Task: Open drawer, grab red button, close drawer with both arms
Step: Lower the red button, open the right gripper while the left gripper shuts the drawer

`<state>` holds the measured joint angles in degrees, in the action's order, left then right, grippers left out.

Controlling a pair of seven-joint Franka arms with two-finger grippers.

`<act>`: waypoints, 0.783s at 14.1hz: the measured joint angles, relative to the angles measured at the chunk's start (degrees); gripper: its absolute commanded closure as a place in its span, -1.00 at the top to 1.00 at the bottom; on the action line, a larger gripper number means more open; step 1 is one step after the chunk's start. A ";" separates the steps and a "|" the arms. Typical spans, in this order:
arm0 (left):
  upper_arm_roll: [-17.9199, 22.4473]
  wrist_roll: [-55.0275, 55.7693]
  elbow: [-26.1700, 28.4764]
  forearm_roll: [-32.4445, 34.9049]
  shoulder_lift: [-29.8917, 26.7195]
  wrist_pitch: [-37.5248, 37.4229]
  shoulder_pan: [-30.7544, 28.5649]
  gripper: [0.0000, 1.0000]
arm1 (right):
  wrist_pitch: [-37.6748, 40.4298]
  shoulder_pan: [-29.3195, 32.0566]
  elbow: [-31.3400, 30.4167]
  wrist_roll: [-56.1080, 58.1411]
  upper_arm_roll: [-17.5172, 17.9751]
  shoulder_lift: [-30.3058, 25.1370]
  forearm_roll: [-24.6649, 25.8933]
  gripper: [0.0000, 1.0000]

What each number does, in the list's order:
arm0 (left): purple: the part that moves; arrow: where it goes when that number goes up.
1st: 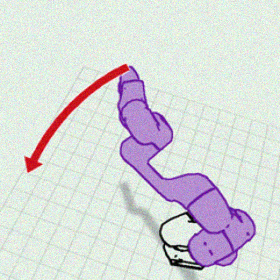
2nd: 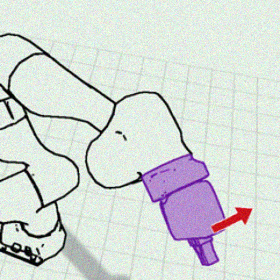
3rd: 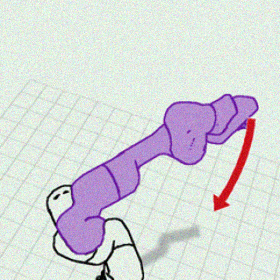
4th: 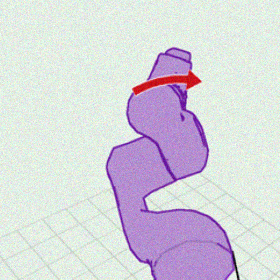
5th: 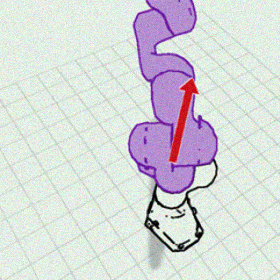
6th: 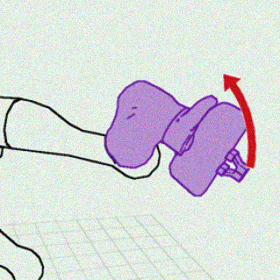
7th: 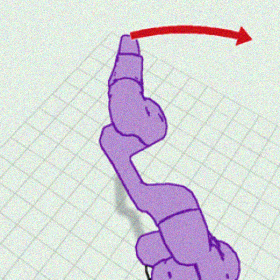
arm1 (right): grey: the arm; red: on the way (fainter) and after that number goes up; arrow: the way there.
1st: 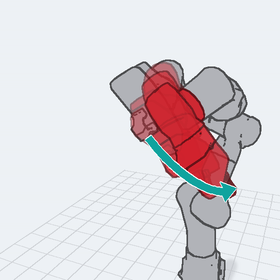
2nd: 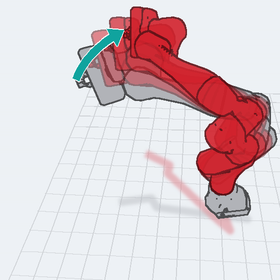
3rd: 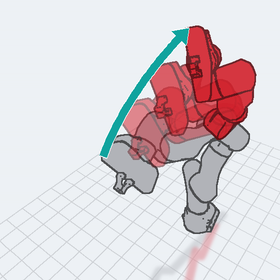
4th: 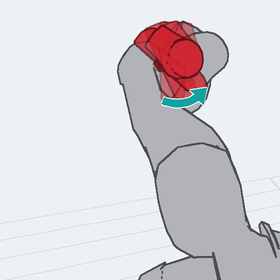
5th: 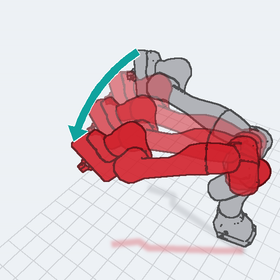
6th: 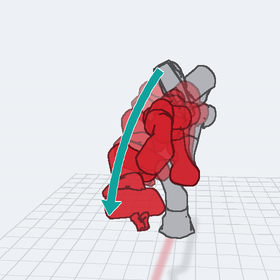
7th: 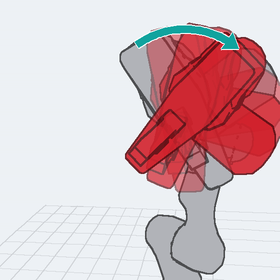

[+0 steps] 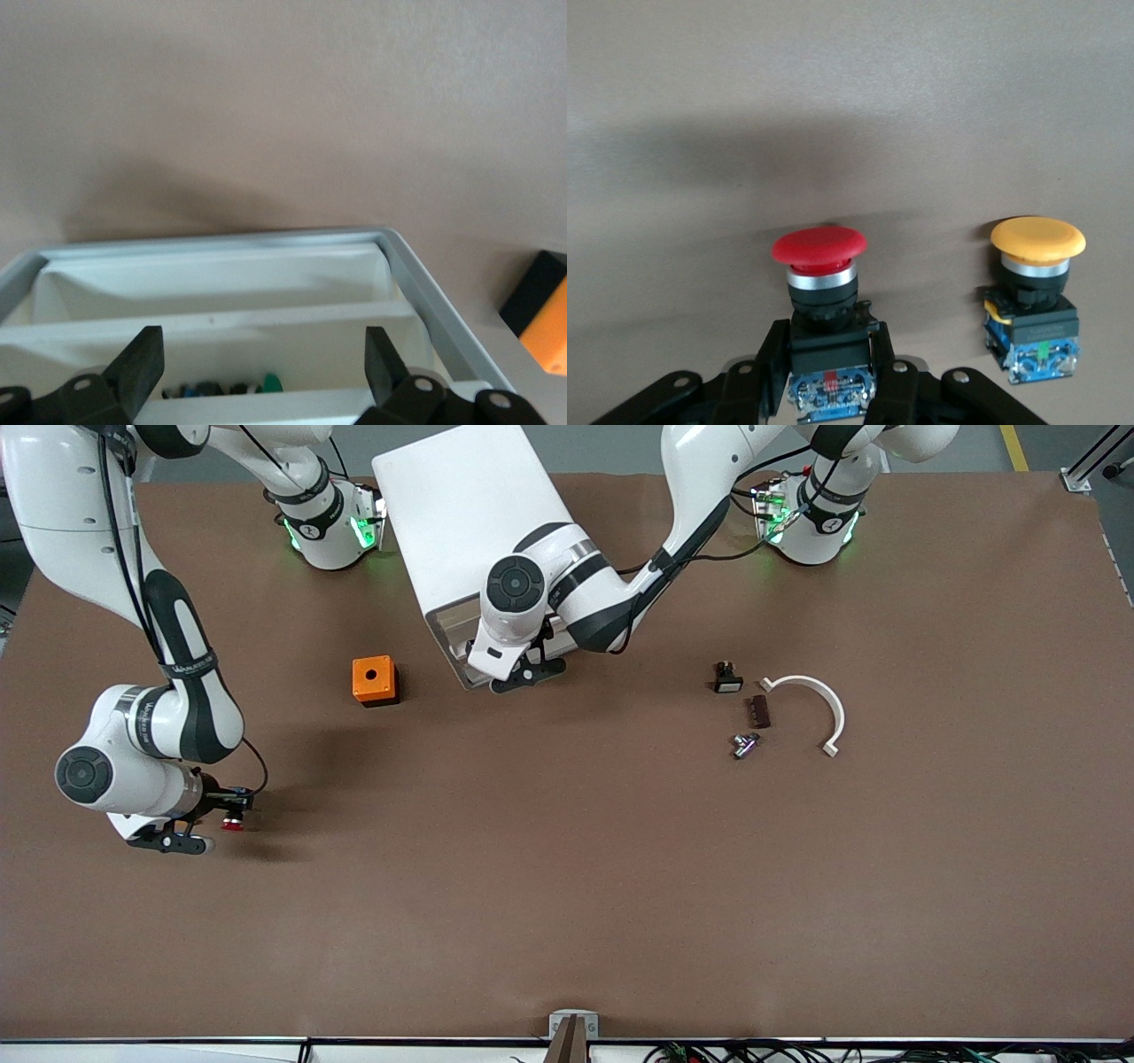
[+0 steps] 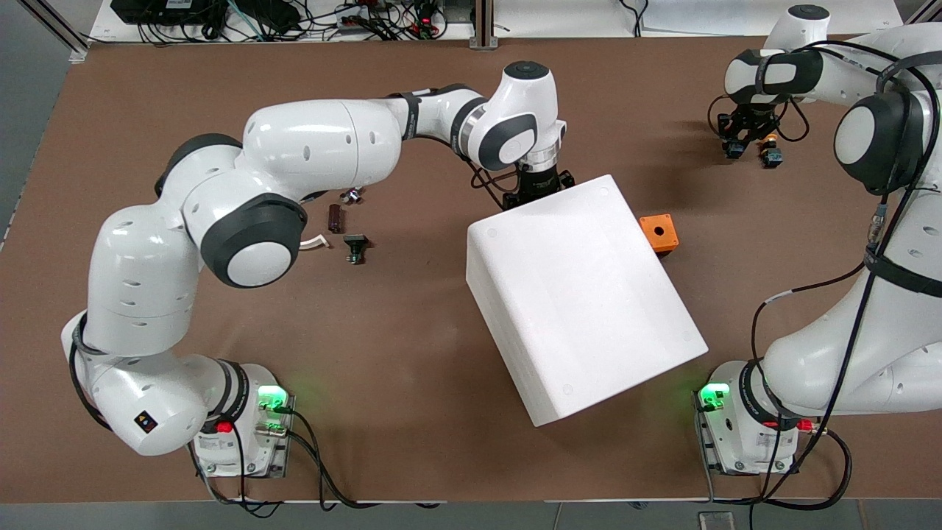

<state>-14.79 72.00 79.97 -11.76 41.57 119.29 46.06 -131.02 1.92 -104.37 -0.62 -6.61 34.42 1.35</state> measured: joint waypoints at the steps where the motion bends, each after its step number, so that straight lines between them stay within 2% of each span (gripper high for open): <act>1: -0.06 0.00 0.00 -0.82 0.00 0.01 0.01 1.00 | -0.08 0.23 0.12 0.16 0.00 0.30 0.00 -0.70; 3: -0.07 0.00 0.13 -2.17 0.01 0.00 0.01 1.00 | -0.08 0.33 0.23 0.25 0.02 0.60 0.00 -0.62; 5: -0.09 0.00 0.23 -2.73 0.01 0.00 0.02 1.00 | -0.08 0.33 0.25 0.25 0.09 0.60 0.00 -0.42; 6: -0.08 0.00 0.23 -2.75 0.01 0.01 -0.02 1.00 | -0.08 0.33 0.25 0.26 0.11 0.60 0.00 -0.02; 8: 0.15 -1.18 0.20 -2.75 0.01 0.01 -0.61 1.00 | -0.08 0.33 0.25 0.26 0.16 0.60 0.00 0.95; 11: 0.43 -7.47 -0.07 -2.63 -0.10 -0.46 -5.16 1.00 | -0.01 0.33 0.32 0.27 0.23 0.59 0.00 1.00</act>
<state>-14.36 64.53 79.90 -14.39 41.47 118.83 40.90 -131.04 2.25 -104.05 -0.35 -6.38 35.01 1.35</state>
